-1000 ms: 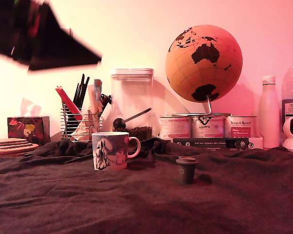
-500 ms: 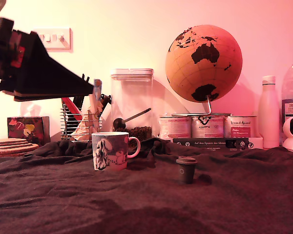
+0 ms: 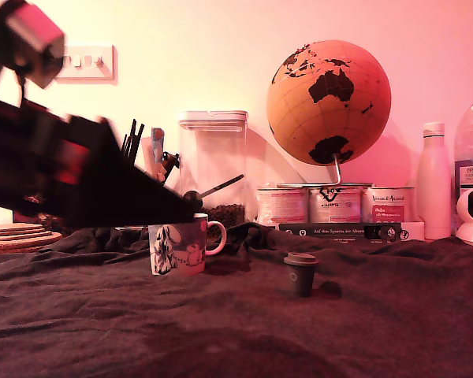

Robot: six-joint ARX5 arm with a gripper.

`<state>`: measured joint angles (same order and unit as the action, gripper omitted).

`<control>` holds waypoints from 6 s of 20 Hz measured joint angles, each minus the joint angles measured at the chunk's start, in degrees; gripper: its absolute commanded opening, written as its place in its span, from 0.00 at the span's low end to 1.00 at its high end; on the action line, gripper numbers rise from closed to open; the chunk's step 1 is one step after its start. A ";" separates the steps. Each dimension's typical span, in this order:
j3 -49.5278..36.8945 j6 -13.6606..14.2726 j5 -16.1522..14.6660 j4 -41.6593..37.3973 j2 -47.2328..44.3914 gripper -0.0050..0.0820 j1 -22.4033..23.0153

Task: Pick up the coffee capsules on the table and drop them inside the coffee cup

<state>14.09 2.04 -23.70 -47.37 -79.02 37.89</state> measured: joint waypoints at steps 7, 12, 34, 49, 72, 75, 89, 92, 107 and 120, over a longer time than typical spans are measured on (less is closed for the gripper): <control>0.63 -1.55 0.83 -11.13 -13.57 0.76 0.00; 5.07 -1.86 0.83 -11.96 -17.62 0.76 0.44; 22.43 -1.88 3.26 -5.62 -32.09 0.76 3.43; 30.91 -1.90 2.19 0.35 -36.24 0.76 3.69; 43.25 -3.39 1.73 14.08 -42.10 0.75 3.74; 43.25 -3.32 2.40 14.12 -42.10 0.60 3.76; 43.25 -3.32 2.93 14.58 -42.10 0.18 3.58; 43.25 -3.32 0.79 16.68 -40.89 0.18 3.48; 43.23 6.51 -1.33 36.70 -17.33 0.18 -2.36; 43.25 4.61 2.01 42.27 -14.49 0.18 -18.25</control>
<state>57.34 6.66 -21.69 -5.10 -93.51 19.64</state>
